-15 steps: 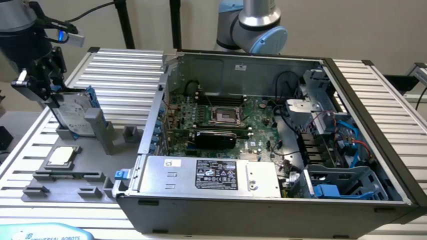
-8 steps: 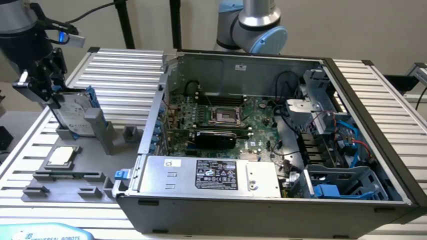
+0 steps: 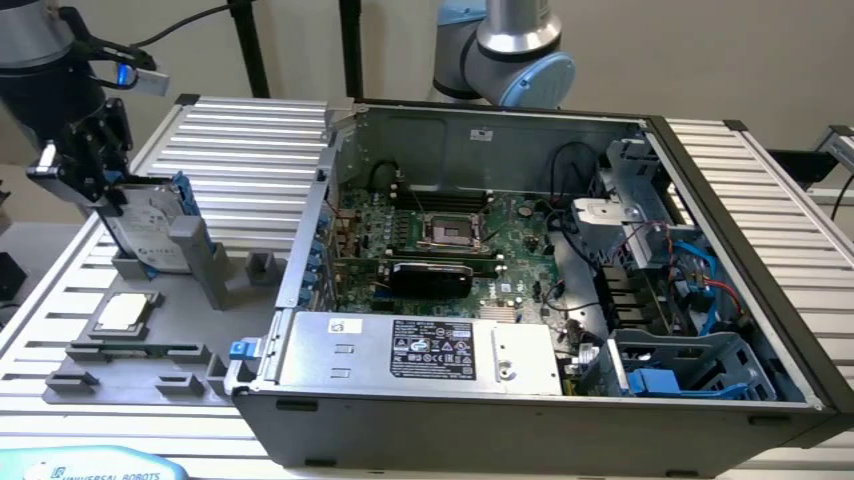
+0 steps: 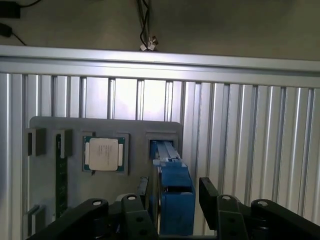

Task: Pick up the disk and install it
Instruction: 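Pick up the disk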

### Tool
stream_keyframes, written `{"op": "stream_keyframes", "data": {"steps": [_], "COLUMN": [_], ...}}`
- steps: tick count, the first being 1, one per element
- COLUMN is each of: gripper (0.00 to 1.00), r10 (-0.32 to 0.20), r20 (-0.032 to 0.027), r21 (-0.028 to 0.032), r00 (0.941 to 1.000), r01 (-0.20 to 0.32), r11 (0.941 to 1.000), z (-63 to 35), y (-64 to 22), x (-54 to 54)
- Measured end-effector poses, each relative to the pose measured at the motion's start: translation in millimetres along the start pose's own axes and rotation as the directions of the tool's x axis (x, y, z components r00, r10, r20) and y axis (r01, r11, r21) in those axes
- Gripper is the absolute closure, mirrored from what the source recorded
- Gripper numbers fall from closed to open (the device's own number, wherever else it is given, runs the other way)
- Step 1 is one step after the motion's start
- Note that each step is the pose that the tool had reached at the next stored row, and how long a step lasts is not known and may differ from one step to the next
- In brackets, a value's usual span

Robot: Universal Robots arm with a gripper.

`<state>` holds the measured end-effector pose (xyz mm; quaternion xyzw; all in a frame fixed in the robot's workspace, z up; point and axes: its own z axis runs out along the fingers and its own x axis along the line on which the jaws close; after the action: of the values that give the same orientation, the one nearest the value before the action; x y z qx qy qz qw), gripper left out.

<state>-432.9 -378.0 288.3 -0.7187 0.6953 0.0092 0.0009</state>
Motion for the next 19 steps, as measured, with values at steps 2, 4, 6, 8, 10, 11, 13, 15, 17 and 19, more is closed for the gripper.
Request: {"op": "stream_keyframes", "data": {"steps": [2,4,6,8,10,11,13,15,17,19], "gripper": [0.55,0.62,0.64,0.67,0.67,0.67,0.67,0.67,0.67,0.67], "r10": [0.0,0.0,0.0,0.0,0.0,0.0,0.0,0.0,0.0,0.0], "r20": [0.0,0.0,-0.0003,-0.0001,0.0002,0.0,0.0,0.0001,0.0,-0.0001], "r21": [0.0001,0.0,0.0,-0.0002,0.0001,0.0,0.0,0.0,0.0,-0.0001], "r00": [1.0,1.0,1.0,1.0,1.0,1.0,1.0,1.0,1.0,1.0], "r01": [0.0,0.0,0.0,0.0,0.0,0.0,0.0,0.0,0.0,0.0], "r11": [1.0,1.0,1.0,1.0,1.0,1.0,1.0,1.0,1.0,1.0], "z": [0.0,0.0,0.0,-0.1,0.1,0.0,0.0,0.0,0.0,-0.1], "y": [0.1,0.2,0.2,0.3,0.3,0.3,0.3,0.4,0.4,0.5], "x": [0.0,0.0,0.0,0.5,1.5,2.4,4.4,6.4,8.3,9.3]}}
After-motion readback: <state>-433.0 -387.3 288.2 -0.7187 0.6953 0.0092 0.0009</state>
